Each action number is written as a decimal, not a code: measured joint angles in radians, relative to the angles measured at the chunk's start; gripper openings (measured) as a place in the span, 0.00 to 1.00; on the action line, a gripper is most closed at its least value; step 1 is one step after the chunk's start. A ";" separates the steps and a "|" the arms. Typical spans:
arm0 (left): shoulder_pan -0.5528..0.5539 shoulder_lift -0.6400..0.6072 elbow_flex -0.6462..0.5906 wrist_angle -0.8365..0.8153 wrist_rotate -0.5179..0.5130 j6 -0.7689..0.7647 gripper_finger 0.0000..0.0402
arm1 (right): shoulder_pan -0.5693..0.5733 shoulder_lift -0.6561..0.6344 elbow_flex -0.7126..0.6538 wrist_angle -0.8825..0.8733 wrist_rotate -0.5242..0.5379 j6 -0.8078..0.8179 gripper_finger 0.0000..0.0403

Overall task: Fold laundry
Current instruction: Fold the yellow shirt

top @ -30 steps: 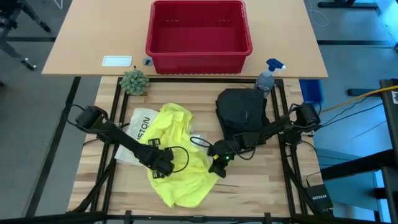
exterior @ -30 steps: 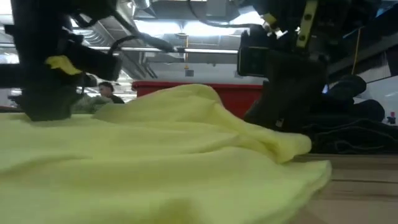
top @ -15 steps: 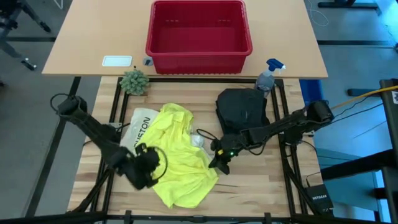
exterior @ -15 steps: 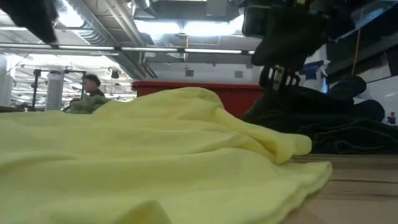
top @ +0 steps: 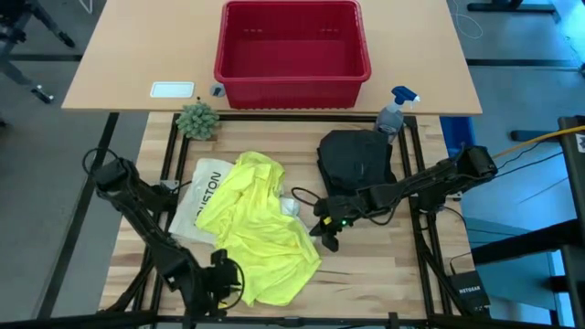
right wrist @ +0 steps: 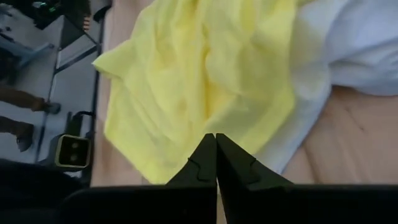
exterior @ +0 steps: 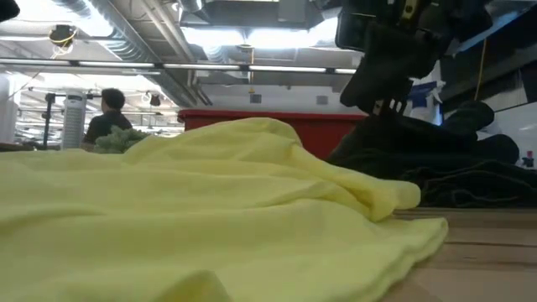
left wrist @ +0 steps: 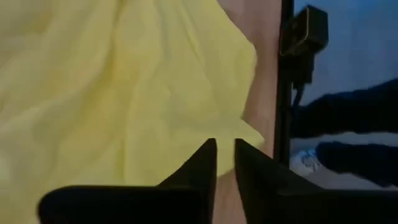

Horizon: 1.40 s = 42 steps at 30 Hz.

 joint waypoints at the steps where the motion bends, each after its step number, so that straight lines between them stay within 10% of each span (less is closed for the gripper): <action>1: 0.005 0.003 0.000 0.006 0.019 0.009 0.18 | -0.003 0.000 0.000 -0.004 0.008 0.000 0.00; 11: 0.057 0.073 -0.009 0.116 0.126 0.180 0.53 | -0.065 0.000 0.000 -0.028 -0.006 -0.040 0.00; 23: 0.077 0.239 -0.007 0.137 0.153 0.233 0.56 | -0.110 0.000 0.000 -0.074 -0.022 -0.076 0.00; 28: 0.098 0.257 -0.005 0.119 0.095 0.052 0.44 | -0.106 0.000 0.000 -0.089 -0.032 -0.076 0.00; 34: 0.119 0.236 -0.009 0.109 0.130 -0.158 0.05 | -0.083 -0.010 0.000 -0.103 -0.055 -0.139 0.00; 42: 0.117 0.025 -0.011 0.105 0.052 -0.154 0.01 | 0.027 -0.041 0.000 -0.070 0.055 -0.310 0.03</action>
